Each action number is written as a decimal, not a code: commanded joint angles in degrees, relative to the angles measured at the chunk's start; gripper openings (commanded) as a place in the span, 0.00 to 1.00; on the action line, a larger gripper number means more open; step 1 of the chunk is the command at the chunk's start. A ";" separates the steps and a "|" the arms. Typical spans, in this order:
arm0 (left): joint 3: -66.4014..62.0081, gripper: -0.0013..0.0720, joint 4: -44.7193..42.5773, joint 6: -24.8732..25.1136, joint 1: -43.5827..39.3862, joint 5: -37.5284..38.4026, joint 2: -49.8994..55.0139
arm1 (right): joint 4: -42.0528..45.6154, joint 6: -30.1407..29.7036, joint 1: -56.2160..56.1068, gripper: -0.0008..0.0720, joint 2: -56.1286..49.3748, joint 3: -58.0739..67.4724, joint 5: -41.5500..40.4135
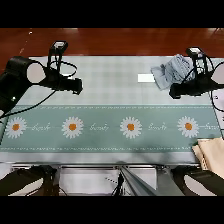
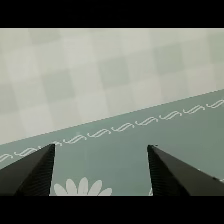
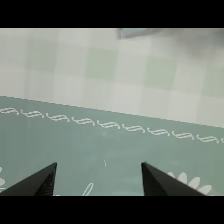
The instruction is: Fold the shirts.
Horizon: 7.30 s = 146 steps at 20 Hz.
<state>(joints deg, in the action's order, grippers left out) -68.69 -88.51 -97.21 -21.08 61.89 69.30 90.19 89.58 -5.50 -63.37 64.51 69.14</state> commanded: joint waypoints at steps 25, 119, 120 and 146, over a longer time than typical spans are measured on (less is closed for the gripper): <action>0.02 0.99 -0.04 0.00 0.00 -0.02 0.04 | 18.95 17.46 2.56 0.84 -1.03 0.31 -30.71; 47.47 0.81 47.67 35.36 30.95 -0.72 -11.23 | -34.16 -17.49 23.87 0.77 -1.44 -6.38 1.29; 47.47 0.81 50.60 37.31 30.27 -1.57 -9.07 | -34.16 -17.46 23.89 0.77 -1.44 -6.38 1.40; 47.04 0.06 58.07 44.04 27.23 -4.85 0.74 | -47.98 -20.61 20.20 0.74 -1.44 -39.74 -5.62</action>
<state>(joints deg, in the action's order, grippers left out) -21.61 -30.57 -54.08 6.20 56.93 70.00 45.28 69.14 17.17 -64.84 27.49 67.37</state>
